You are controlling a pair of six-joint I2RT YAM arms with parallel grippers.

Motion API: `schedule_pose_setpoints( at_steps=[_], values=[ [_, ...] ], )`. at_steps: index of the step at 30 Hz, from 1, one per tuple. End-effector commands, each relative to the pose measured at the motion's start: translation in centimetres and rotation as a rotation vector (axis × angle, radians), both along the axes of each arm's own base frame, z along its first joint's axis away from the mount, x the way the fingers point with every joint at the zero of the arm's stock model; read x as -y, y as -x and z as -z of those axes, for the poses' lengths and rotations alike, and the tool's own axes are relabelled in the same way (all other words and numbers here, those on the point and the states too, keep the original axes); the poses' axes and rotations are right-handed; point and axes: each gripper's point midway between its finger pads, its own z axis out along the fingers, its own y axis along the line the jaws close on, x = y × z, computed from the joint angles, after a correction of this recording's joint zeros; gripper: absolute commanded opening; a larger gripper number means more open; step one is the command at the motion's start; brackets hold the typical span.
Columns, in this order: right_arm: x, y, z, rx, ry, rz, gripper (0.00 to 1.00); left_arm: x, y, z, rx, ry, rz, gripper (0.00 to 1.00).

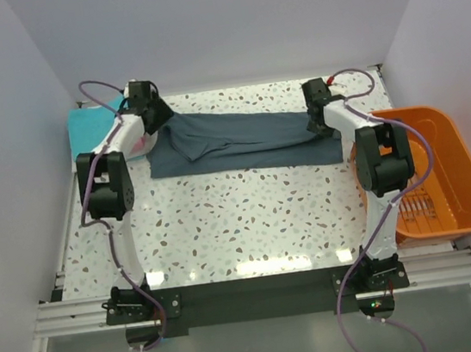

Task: Fold and stack the t-shirts
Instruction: Fold the tshirt

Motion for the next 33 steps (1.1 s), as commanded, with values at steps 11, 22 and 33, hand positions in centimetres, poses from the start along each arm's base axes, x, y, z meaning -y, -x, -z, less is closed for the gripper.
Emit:
schedule_pose_setpoints(
  at_steps=[11, 22, 33],
  values=[
    [-5.0, -1.7, -6.7, 0.126, -0.088, -0.252, 0.98, 0.8, 3.5, -5.0, 0.086, 0.002, 0.079, 1.0],
    [-11.5, 2.0, -1.3, 0.025, -0.161, -0.389, 0.98, 7.7, 10.9, -0.7, -0.045, 0.055, 0.284, 1.0],
    [-9.9, 2.7, 2.6, -0.064, -0.115, -0.322, 0.99, 9.3, 10.9, 1.7, -0.076, 0.084, 0.265, 0.86]
  ],
)
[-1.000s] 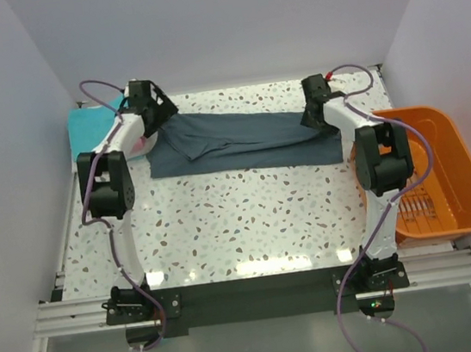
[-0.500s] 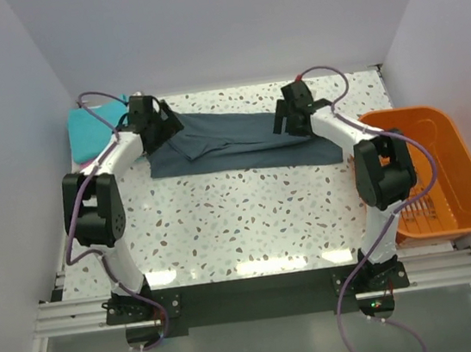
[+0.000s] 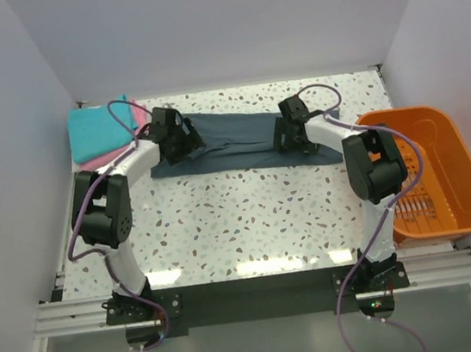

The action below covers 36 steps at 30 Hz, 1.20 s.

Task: Fold and stack the t-shirts
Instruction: Fold the tshirt

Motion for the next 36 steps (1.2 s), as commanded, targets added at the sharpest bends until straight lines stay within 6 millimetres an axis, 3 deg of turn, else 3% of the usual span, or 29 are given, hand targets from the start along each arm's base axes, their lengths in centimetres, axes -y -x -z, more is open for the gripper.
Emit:
schedule_pose_setpoints(
  at_steps=[1, 7, 13, 14, 15, 20, 21, 22, 25, 28, 32, 33, 34, 36],
  values=[
    [0.6, -0.5, 0.2, 0.014, 0.008, 0.043, 0.99, 0.3, -1.2, 0.4, 0.018, 0.023, -0.009, 0.83],
    [1.4, -0.3, 0.5, 0.012, -0.001, 0.072, 0.99, 0.7, -0.8, 1.0, 0.007, 0.038, 0.003, 0.67],
    [1.7, -0.2, 0.6, 0.009, 0.0, 0.074, 0.99, 0.4, -1.7, 0.8, 0.023, 0.017, -0.008, 0.25],
    [1.7, -0.2, 0.7, 0.007, 0.0, 0.076, 0.99, 0.4, -1.9, 0.7, 0.028, 0.011, -0.007, 0.09],
    [1.8, -0.1, 0.8, 0.005, 0.002, 0.079, 0.99, 0.3, -2.1, 0.7, 0.031, 0.006, -0.006, 0.0],
    [2.2, 0.0, 0.9, 0.0, -0.008, 0.084, 0.99, 0.4, -4.8, -0.5, 0.107, -0.045, 0.032, 0.0],
    [2.2, 0.1, 0.9, -0.002, -0.007, 0.085, 0.99, 0.5, -5.3, 0.0, 0.11, -0.058, 0.046, 0.0],
    [2.2, 0.1, 0.8, 0.001, -0.008, 0.083, 0.99, 0.8, -6.6, -1.3, 0.151, -0.058, 0.059, 0.0],
    [2.4, 0.0, 0.7, 0.001, -0.009, 0.082, 0.99, 2.1, -8.6, -2.6, 0.228, -0.06, 0.154, 0.0],
    [2.5, 0.0, 0.7, -0.002, -0.01, 0.084, 0.99, 2.8, -10.4, -2.9, 0.267, -0.087, 0.218, 0.0],
    [2.4, -0.1, 0.6, -0.002, -0.017, 0.075, 0.99, 4.7, -12.2, -2.1, 0.319, -0.112, 0.405, 0.0],
    [2.5, -0.1, 0.7, -0.005, -0.014, 0.076, 0.99, 5.1, -12.4, -0.3, 0.304, -0.115, 0.448, 0.0],
    [2.4, -0.1, 0.8, -0.009, -0.016, 0.073, 0.99, 5.5, -13.2, -1.2, 0.335, -0.12, 0.471, 0.0],
    [2.5, 0.0, 0.9, -0.013, -0.014, 0.075, 0.98, 6.1, -13.7, -0.7, 0.35, -0.133, 0.535, 0.0]
  ],
)
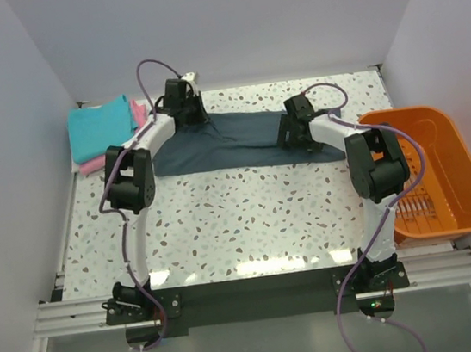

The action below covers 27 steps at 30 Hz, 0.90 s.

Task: Fold and stack the t-shirts
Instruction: Fold the tshirt

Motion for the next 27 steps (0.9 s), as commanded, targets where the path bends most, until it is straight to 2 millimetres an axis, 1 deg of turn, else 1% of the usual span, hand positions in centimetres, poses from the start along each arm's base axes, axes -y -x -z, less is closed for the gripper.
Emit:
schedule_pose_setpoints(
  at_steps=[1, 3, 4, 5, 6, 7, 8, 9, 10, 11, 12, 13, 15, 16, 17, 18, 19, 20, 21, 22, 23, 24, 25, 26, 27],
  values=[
    [0.7, 0.9, 0.4, -0.037, -0.007, 0.012, 0.99, 1.8, -1.4, -0.2, 0.088, -0.043, 0.192, 0.0],
    [0.7, 0.9, 0.3, -0.035, -0.009, 0.013, 0.99, 2.7, -1.3, 0.1, 0.116, -0.072, 0.267, 0.0],
    [0.6, 0.9, 0.4, -0.037, -0.009, 0.011, 0.99, 3.1, -1.3, 0.3, 0.121, -0.082, 0.293, 0.08],
    [0.7, 0.8, 0.3, -0.034, -0.012, 0.013, 0.99, 3.5, -1.1, 0.1, 0.13, -0.093, 0.318, 0.3],
    [0.6, 0.8, 0.4, -0.034, -0.014, 0.013, 0.99, 3.7, -0.9, -0.1, 0.129, -0.095, 0.325, 0.48],
    [0.5, 0.8, 0.4, -0.035, -0.018, 0.013, 0.99, 3.8, -0.5, 0.1, 0.121, -0.096, 0.331, 0.6],
    [0.6, 0.8, 0.4, -0.035, -0.018, 0.013, 0.99, 3.8, -0.4, -0.1, 0.123, -0.1, 0.332, 0.78],
    [0.5, 0.8, 0.4, -0.032, -0.021, 0.012, 0.99, 3.7, -0.2, -0.2, 0.122, -0.105, 0.33, 0.89],
    [0.3, 0.7, 0.3, -0.03, -0.026, 0.005, 0.99, 3.6, 0.1, -1.0, 0.133, -0.105, 0.322, 0.99],
    [0.3, 0.6, 0.1, -0.026, -0.027, 0.001, 0.99, 3.6, 0.2, -1.5, 0.138, -0.103, 0.314, 1.0],
    [0.3, 0.5, 0.0, -0.024, -0.025, -0.005, 0.99, 3.5, 0.3, -3.2, 0.163, -0.1, 0.299, 1.0],
    [0.3, 0.5, -0.2, -0.021, -0.023, -0.012, 0.99, 3.2, 0.4, -3.6, 0.166, -0.097, 0.275, 1.0],
    [0.1, -0.3, -1.4, 0.004, -0.02, -0.044, 0.99, 2.9, 0.4, -5.4, 0.184, -0.084, 0.231, 1.0],
    [0.0, -0.7, -2.0, 0.016, -0.012, -0.059, 0.99, 2.7, 0.6, -7.2, 0.213, -0.067, 0.21, 1.0],
    [0.1, -2.1, -3.1, 0.047, 0.01, -0.065, 0.99, 2.5, 0.7, -8.1, 0.228, -0.068, 0.195, 1.0],
    [0.7, -2.7, -3.7, 0.051, 0.043, -0.055, 0.99, 2.1, 1.0, -10.4, 0.265, -0.06, 0.172, 1.0],
    [1.3, -2.6, -3.8, 0.024, 0.066, -0.043, 0.99, 1.5, 1.3, -10.4, 0.264, -0.065, 0.137, 1.0],
    [1.1, -3.8, -4.4, 0.043, 0.06, -0.044, 0.99, 0.3, 1.1, -11.0, 0.264, -0.081, 0.053, 1.0],
    [1.6, -4.2, -4.3, 0.047, 0.056, -0.034, 0.99, -0.5, 1.6, -13.2, 0.292, -0.085, 0.011, 1.0],
    [1.5, -5.1, -4.5, 0.072, 0.044, -0.031, 0.99, -1.4, 2.4, -12.7, 0.263, -0.088, -0.04, 1.0],
    [1.5, -5.8, -4.8, 0.089, 0.029, -0.033, 0.99, -2.1, 2.8, -13.0, 0.264, -0.097, -0.074, 1.0],
    [2.0, -6.1, -3.9, 0.069, 0.015, -0.02, 0.99, -2.5, 3.5, -13.4, 0.267, -0.1, -0.083, 1.0],
    [2.1, -6.5, -3.9, 0.068, 0.015, -0.017, 0.99, -2.9, 5.0, -13.7, 0.266, -0.094, -0.086, 1.0],
    [2.3, -7.3, -4.2, 0.086, 0.014, -0.015, 0.99, -3.7, 5.5, -13.7, 0.265, -0.104, -0.117, 1.0],
    [2.7, -7.8, -4.2, 0.093, 0.019, -0.019, 0.99, -4.2, 6.5, -14.8, 0.285, -0.098, -0.131, 1.0]
  ],
)
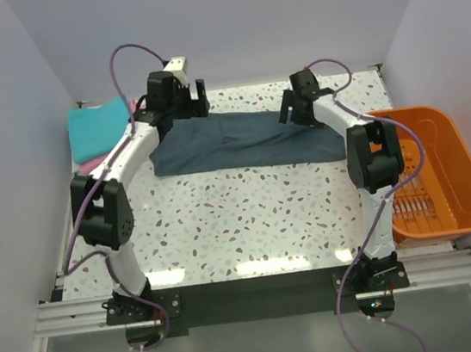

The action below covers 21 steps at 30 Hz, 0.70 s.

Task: Fold and stack the t-shirts
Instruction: Fold the tshirt

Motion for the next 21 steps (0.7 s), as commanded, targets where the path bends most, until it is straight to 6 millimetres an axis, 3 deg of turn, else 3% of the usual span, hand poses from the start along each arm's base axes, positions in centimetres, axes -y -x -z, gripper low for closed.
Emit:
schedule_pose_setpoints(
  at_steps=[1, 3, 6, 7, 15, 16, 21],
  values=[
    [1.4, -2.1, 0.6, 0.012, 0.012, -0.009, 0.99, -2.9, 2.2, -1.3, 0.035, 0.011, -0.136, 1.0],
    [1.6, -3.5, -0.2, 0.032, 0.005, -0.018, 0.99, -3.5, 3.9, 0.0, 0.0, 0.016, -0.16, 1.0],
    [1.5, -3.7, -0.9, 0.033, 0.016, -0.055, 0.99, -3.7, 5.0, 1.8, -0.046, 0.032, -0.175, 1.0],
    [1.5, -3.9, -2.2, 0.073, 0.011, -0.058, 0.99, -3.7, 5.4, 3.2, -0.077, 0.033, -0.179, 1.0],
    [1.5, -0.4, 2.0, -0.023, -0.017, -0.042, 0.99, -2.4, 3.4, 12.4, -0.29, 0.019, -0.215, 1.0],
    [1.5, 0.7, 3.4, -0.053, -0.025, -0.04, 0.99, -2.3, 3.2, 13.0, -0.306, 0.021, -0.225, 1.0],
    [1.1, 3.4, 6.2, -0.117, -0.079, -0.002, 0.99, -1.8, 2.4, 16.2, -0.346, 0.019, -0.22, 1.0]
  ],
)
